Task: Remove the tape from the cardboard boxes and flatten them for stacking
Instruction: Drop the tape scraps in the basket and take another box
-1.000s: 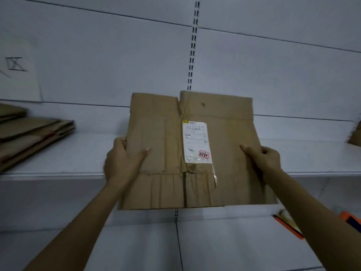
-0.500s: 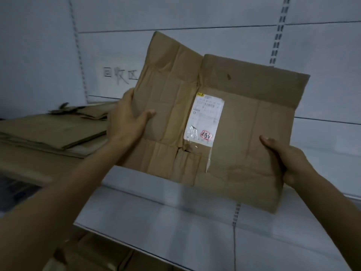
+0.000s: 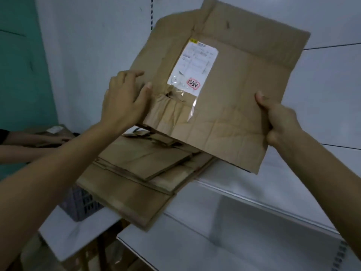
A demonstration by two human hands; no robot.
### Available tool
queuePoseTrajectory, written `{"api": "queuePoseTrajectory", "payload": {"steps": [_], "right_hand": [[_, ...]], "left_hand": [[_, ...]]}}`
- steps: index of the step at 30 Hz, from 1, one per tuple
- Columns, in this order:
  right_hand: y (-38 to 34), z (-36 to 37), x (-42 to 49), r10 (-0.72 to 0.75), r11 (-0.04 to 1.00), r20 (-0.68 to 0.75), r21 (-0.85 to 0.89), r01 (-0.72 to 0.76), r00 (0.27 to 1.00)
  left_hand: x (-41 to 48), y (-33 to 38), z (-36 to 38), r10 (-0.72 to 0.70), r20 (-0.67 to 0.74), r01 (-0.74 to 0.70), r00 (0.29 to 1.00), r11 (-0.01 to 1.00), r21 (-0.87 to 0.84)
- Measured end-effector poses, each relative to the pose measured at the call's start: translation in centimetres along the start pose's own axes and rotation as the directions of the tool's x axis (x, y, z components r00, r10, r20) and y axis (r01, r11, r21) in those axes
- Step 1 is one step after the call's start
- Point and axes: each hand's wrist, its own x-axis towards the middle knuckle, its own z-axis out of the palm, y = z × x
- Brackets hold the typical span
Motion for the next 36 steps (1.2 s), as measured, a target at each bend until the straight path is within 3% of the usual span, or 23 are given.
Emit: {"api": "queuePoseTrajectory", "payload": {"steps": [3, 6, 10, 12, 13, 15, 16, 17, 19, 21, 23, 26, 28, 31, 33, 36], "right_hand": [[1.0, 5.7, 2.6, -0.04, 0.999, 0.047, -0.015, 0.04, 0.998], [3.3, 10.6, 5.5, -0.021, 0.999, 0.086, -0.027, 0.024, 0.996], [8.3, 14.3, 9.4, 0.089, 0.996, 0.082, -0.008, -0.089, 0.993], [12.6, 14.3, 10.5, 0.148, 0.985, 0.019, -0.097, -0.146, 0.989], [15.0, 13.9, 10.8, 0.15, 0.963, -0.043, -0.221, -0.156, 0.988], [19.1, 12.0, 10.7, 0.033, 0.81, -0.115, -0.579, -0.094, 0.993], [20.4, 11.1, 10.6, -0.06, 0.678, -0.096, -0.735, -0.03, 0.994], [21.1, 10.3, 10.6, -0.139, 0.536, -0.043, -0.843, 0.038, 0.989], [20.7, 9.9, 11.1, -0.288, 0.25, 0.109, -0.95, 0.185, 0.951], [19.1, 11.5, 12.1, -0.362, 0.019, 0.266, -0.956, 0.292, 0.894], [17.9, 14.3, 13.6, -0.302, -0.1, 0.393, -0.919, 0.382, 0.868], [15.4, 19.4, 16.6, -0.156, -0.039, 0.506, -0.861, 0.507, 0.848], [15.3, 21.8, 18.5, -0.036, -0.09, 0.544, -0.837, 0.539, 0.838], [19.7, 21.4, 20.0, 0.151, -0.179, 0.41, -0.884, 0.433, 0.9], [23.8, 19.3, 19.7, 0.302, -0.182, 0.31, -0.91, 0.373, 0.902], [25.5, 17.9, 20.9, 0.328, -0.144, 0.305, -0.919, 0.366, 0.894]], "left_hand": [[1.6, -3.0, 0.5, 0.166, -0.047, -0.167, 0.985, 0.986, -0.018], [4.0, -7.5, 0.6, 0.274, 0.033, -0.274, 0.961, 0.962, -0.013], [7.5, -13.0, 3.1, 0.169, 0.259, -0.189, 0.951, 0.98, 0.054], [7.6, -15.1, 5.9, 0.109, 0.431, -0.123, 0.896, 0.992, 0.005], [6.8, -16.2, 7.7, 0.052, 0.554, -0.057, 0.831, 0.998, -0.008], [3.4, -18.4, 11.7, -0.026, 0.778, -0.047, 0.628, 0.996, 0.071], [1.5, -19.5, 13.6, -0.063, 0.853, -0.08, 0.518, 0.989, 0.122], [0.3, -20.3, 15.0, -0.114, 0.88, -0.071, 0.461, 0.984, 0.165], [0.1, -21.6, 16.9, -0.153, 0.87, 0.035, 0.469, 0.987, 0.155], [1.2, -21.9, 17.2, -0.114, 0.892, 0.004, 0.438, 0.992, 0.125], [1.2, -21.9, 17.6, -0.105, 0.906, -0.021, 0.41, 0.992, 0.124], [0.2, -22.2, 18.2, -0.12, 0.9, 0.03, 0.419, 0.992, 0.119], [0.2, -22.4, 18.5, -0.136, 0.894, 0.058, 0.427, 0.991, 0.123], [0.2, -22.5, 18.5, -0.143, 0.891, 0.054, 0.431, 0.99, 0.133], [-0.3, -22.3, 18.6, -0.151, 0.892, 0.034, 0.427, 0.988, 0.151], [0.2, -22.3, 18.6, -0.158, 0.891, 0.029, 0.426, 0.987, 0.161]]}}
